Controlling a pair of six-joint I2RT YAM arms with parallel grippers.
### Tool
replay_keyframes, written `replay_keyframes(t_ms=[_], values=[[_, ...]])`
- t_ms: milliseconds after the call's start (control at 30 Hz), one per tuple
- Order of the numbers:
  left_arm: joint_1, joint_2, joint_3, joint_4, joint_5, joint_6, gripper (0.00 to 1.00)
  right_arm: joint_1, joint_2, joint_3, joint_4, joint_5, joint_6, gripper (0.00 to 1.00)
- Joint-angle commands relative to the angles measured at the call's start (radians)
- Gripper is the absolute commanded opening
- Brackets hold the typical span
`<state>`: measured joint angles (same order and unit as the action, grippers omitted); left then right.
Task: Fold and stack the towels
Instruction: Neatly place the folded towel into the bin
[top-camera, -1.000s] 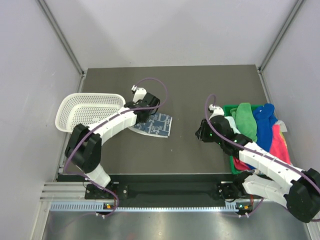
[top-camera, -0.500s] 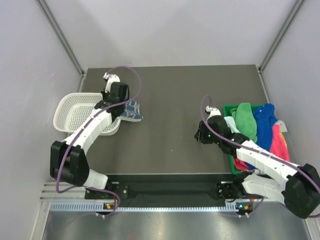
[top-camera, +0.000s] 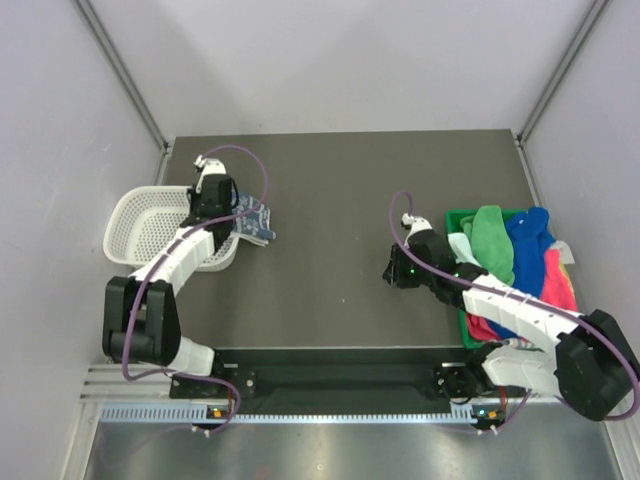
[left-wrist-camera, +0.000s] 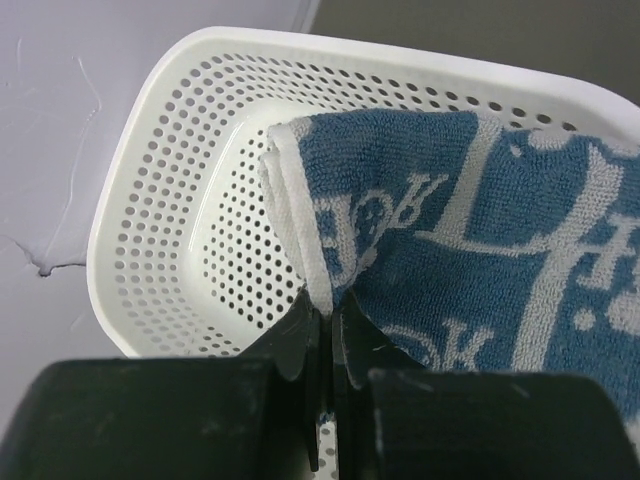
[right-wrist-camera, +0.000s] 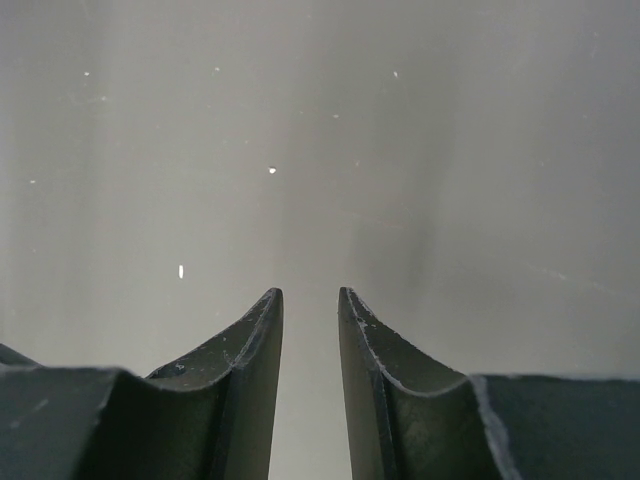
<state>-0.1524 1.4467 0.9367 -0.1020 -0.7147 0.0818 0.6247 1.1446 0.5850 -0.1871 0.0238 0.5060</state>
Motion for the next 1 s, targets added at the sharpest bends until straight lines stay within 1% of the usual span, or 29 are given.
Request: replay_keyframes(t_ms=[0, 167, 233, 333, 367, 467, 633, 733, 967], values=[[0.042, 0.044, 0.011, 0.126, -0.015, 0.039, 0.0, -0.008, 0.006, 0.019, 0.077, -0.018, -0.015, 0.29], [0.122, 0.087, -0.022, 0.173, -0.011, 0.05, 0.0, -0.008, 0.027, 0.015, 0.097, -0.019, -0.024, 0.29], [0.145, 0.101, -0.033, 0.209, -0.018, 0.053, 0.0, -0.008, 0.03, 0.013, 0.101, -0.045, -0.026, 0.29], [0.146, 0.147, -0.032, 0.258, -0.037, 0.078, 0.0, -0.008, 0.043, 0.009, 0.112, -0.051, -0.03, 0.29], [0.172, 0.161, -0.027, 0.271, -0.043, 0.082, 0.0, -0.008, 0.049, 0.007, 0.121, -0.053, -0.032, 0.29], [0.191, 0.225, -0.009, 0.317, -0.046, 0.09, 0.0, -0.008, 0.06, 0.003, 0.133, -0.07, -0.034, 0.29], [0.214, 0.342, 0.022, 0.406, -0.058, 0.19, 0.0, -0.008, 0.05, -0.004, 0.132, -0.07, -0.043, 0.28], [0.232, 0.374, 0.027, 0.418, -0.052, 0.193, 0.0, -0.01, 0.044, -0.016, 0.14, -0.064, -0.043, 0.29], [0.244, 0.414, 0.033, 0.459, -0.107, 0.203, 0.0, -0.008, 0.052, -0.017, 0.144, -0.073, -0.046, 0.29]])
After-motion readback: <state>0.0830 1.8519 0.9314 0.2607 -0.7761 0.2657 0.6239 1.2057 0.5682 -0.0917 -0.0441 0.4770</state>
